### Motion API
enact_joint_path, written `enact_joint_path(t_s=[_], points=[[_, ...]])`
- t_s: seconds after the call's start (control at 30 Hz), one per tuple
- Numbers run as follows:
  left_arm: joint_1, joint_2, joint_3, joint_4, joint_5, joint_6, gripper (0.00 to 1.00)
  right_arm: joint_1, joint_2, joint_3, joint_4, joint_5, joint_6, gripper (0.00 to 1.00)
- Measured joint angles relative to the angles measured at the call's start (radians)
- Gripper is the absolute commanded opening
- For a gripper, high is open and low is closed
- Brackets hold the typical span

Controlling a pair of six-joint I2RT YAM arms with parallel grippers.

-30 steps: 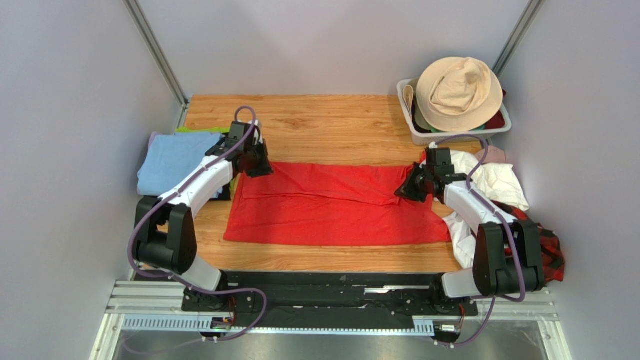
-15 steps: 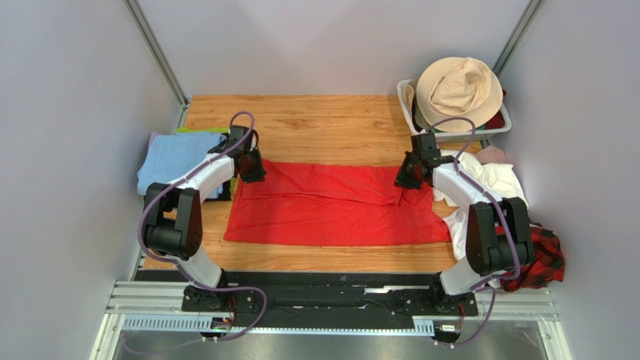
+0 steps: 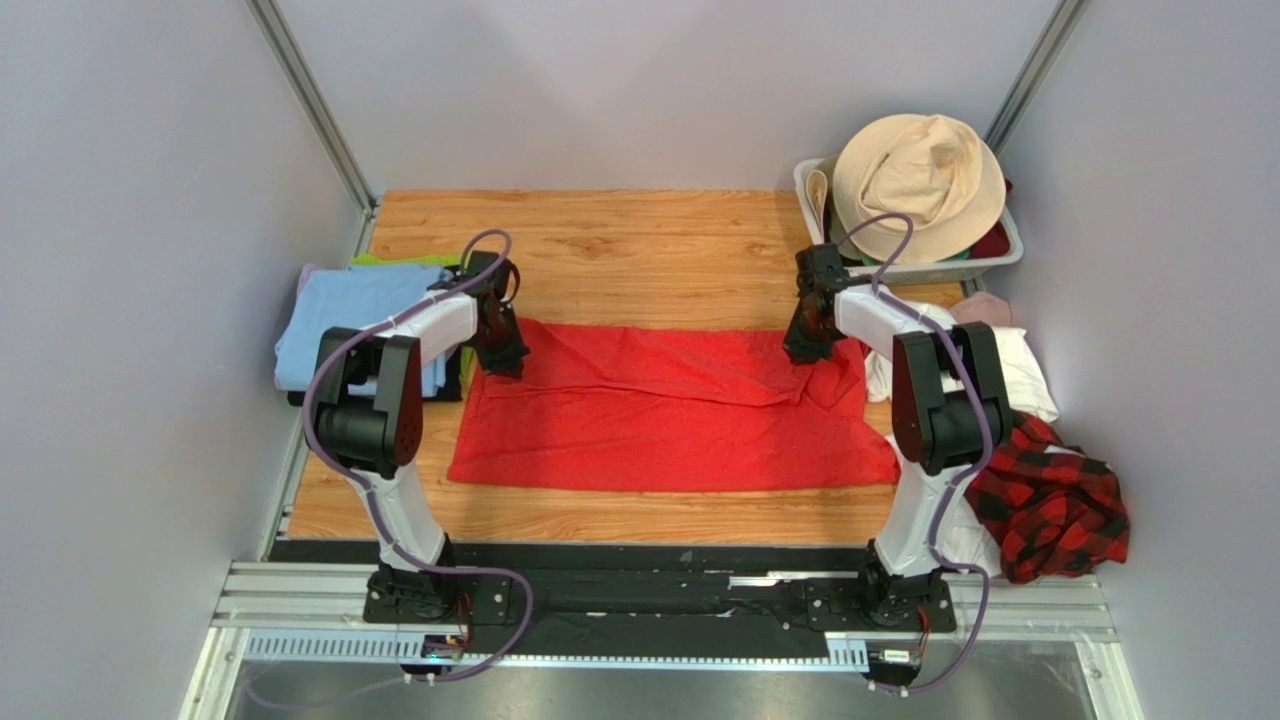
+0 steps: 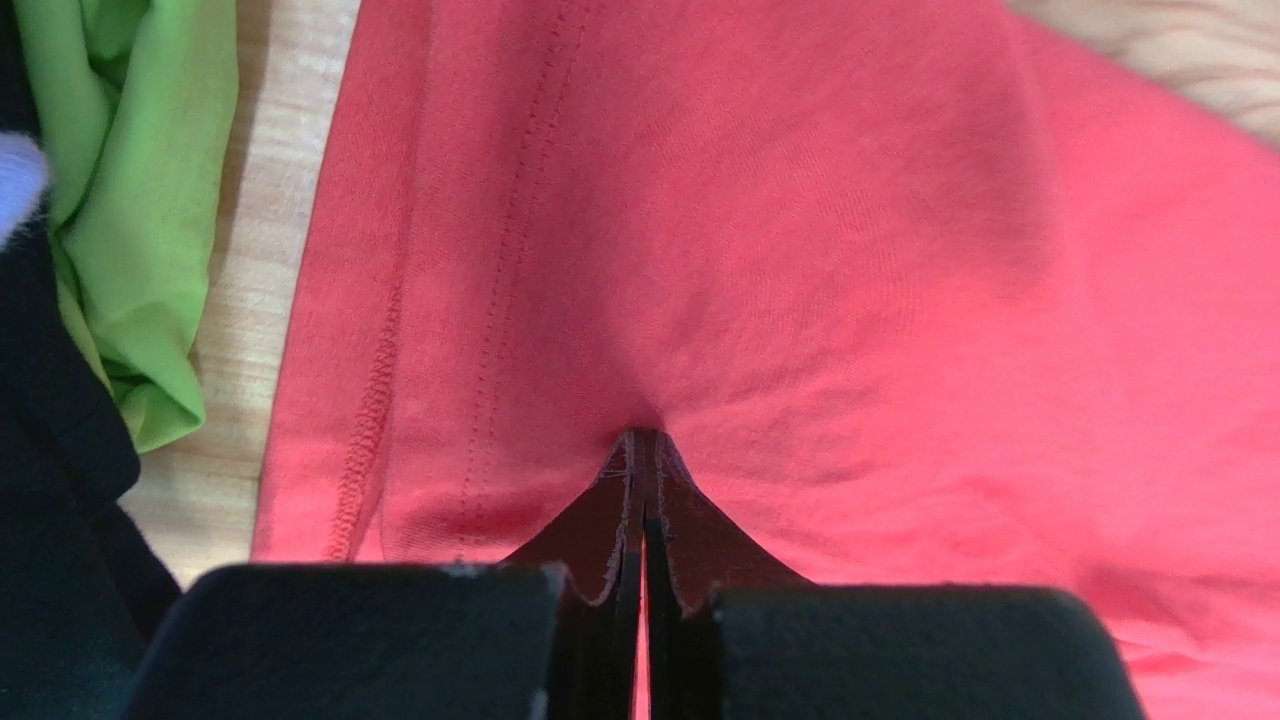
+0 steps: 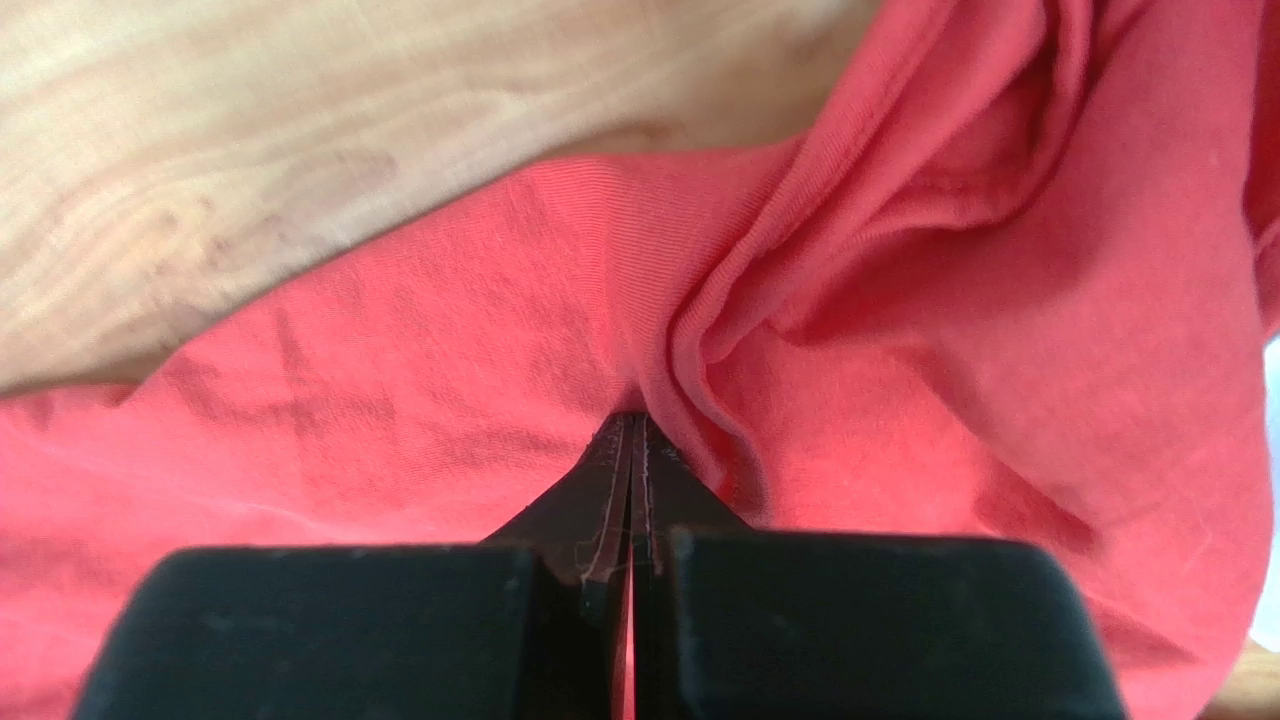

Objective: Fold and stack the mixed laundry pile
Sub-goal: Fold the tank top at the center of the board.

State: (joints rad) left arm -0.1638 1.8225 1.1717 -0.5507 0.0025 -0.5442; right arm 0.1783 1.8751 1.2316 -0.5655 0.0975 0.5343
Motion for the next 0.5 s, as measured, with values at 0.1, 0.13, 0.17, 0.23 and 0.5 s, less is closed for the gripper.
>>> enact_joint_path(t_s=[0.1, 0.13, 0.17, 0.23, 0.5], points=[[-0.01, 0.033, 0.043, -0.047, -0.016, 0.001, 0.0, 0.003, 0.034, 0.049, -0.016, 0.008, 0.009, 0.0], [-0.014, 0.042, 0.057, -0.06, -0.024, 0.001, 0.0, 0.005, 0.04, 0.058, -0.019, 0.01, 0.012, 0.0], [-0.019, 0.05, 0.071, -0.076, -0.034, 0.001, 0.0, 0.008, 0.046, 0.066, -0.022, 0.011, 0.016, 0.0], [-0.038, 0.064, 0.093, -0.105, -0.063, 0.003, 0.0, 0.014, 0.058, 0.083, -0.03, 0.016, 0.02, 0.0], [-0.152, 0.043, 0.064, -0.178, -0.163, -0.001, 0.0, 0.066, 0.213, 0.314, -0.104, 0.032, 0.018, 0.0]])
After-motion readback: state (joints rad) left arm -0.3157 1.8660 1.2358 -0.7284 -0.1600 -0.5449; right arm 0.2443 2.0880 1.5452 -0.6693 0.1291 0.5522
